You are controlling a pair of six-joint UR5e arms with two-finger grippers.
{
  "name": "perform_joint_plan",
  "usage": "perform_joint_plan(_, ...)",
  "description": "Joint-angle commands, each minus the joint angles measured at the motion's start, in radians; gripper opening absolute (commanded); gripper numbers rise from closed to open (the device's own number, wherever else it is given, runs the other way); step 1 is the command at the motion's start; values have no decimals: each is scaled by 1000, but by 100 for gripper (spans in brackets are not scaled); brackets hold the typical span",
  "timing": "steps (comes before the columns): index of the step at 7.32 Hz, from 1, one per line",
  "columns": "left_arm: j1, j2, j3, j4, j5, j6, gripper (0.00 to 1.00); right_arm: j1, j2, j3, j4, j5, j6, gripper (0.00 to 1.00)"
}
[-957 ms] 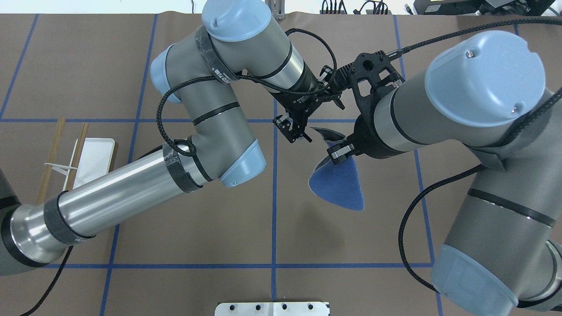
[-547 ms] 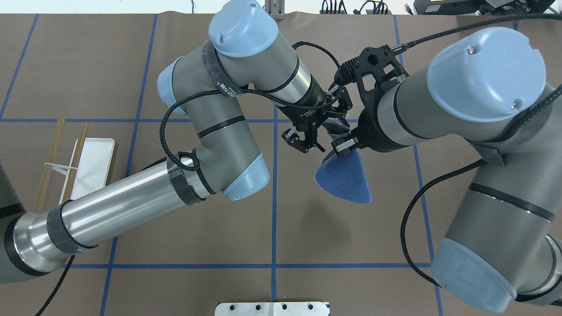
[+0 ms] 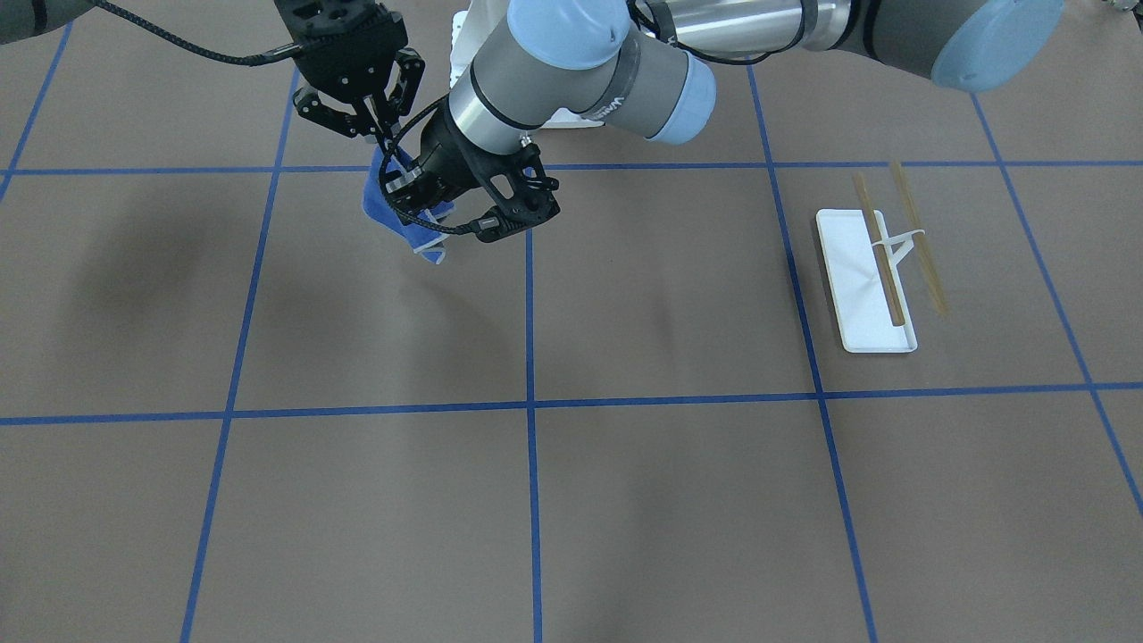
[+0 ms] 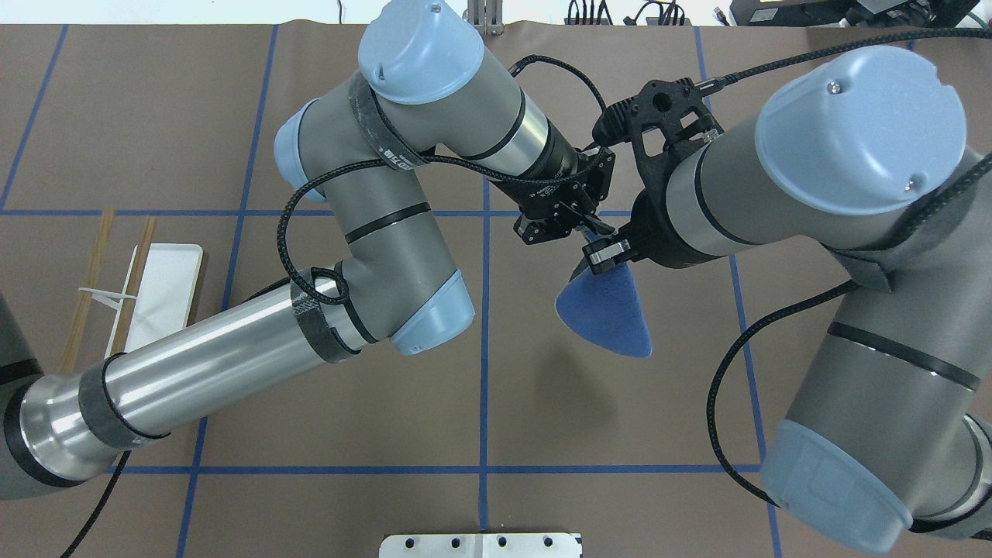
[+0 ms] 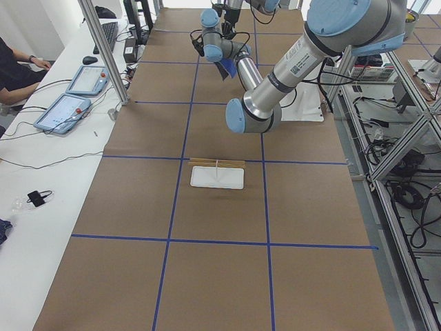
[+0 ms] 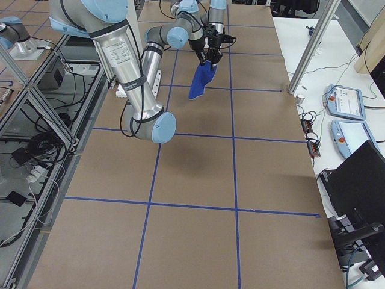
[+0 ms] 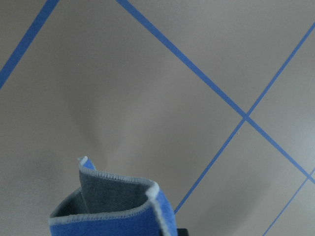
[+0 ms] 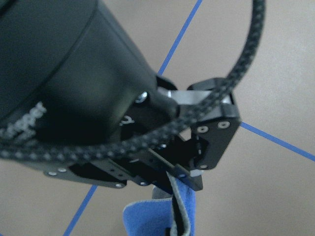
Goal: Hang towel on rack
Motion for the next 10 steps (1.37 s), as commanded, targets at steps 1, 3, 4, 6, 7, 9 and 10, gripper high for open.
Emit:
perform_joint_plan(1, -45, 12, -8, 7, 37, -4, 0, -2, -36, 13, 83, 12, 139, 100)
perform_joint_plan(3, -134, 65, -19, 7, -52, 58, 0, 37, -101, 86, 71, 111, 139, 100)
perform_joint_plan(4, -175, 143, -80, 9, -121, 63, 0, 98, -160, 94, 68, 191, 139, 100)
perform_joint_plan(6, -263, 319, -227, 10, -196, 83, 0, 247, -225, 79, -75, 291, 95, 100)
perform_joint_plan(7, -356, 388, -291, 31, -276, 85, 0, 290, -227, 76, -208, 288, -48, 100)
perform_joint_plan(9, -406, 589, -416, 36, -292, 185, 0, 421, -227, -12, -312, 373, -205, 100)
perform_joint_plan(10, -442, 715, -454, 36, -293, 305, 0, 505, -230, -86, -311, 462, -294, 100)
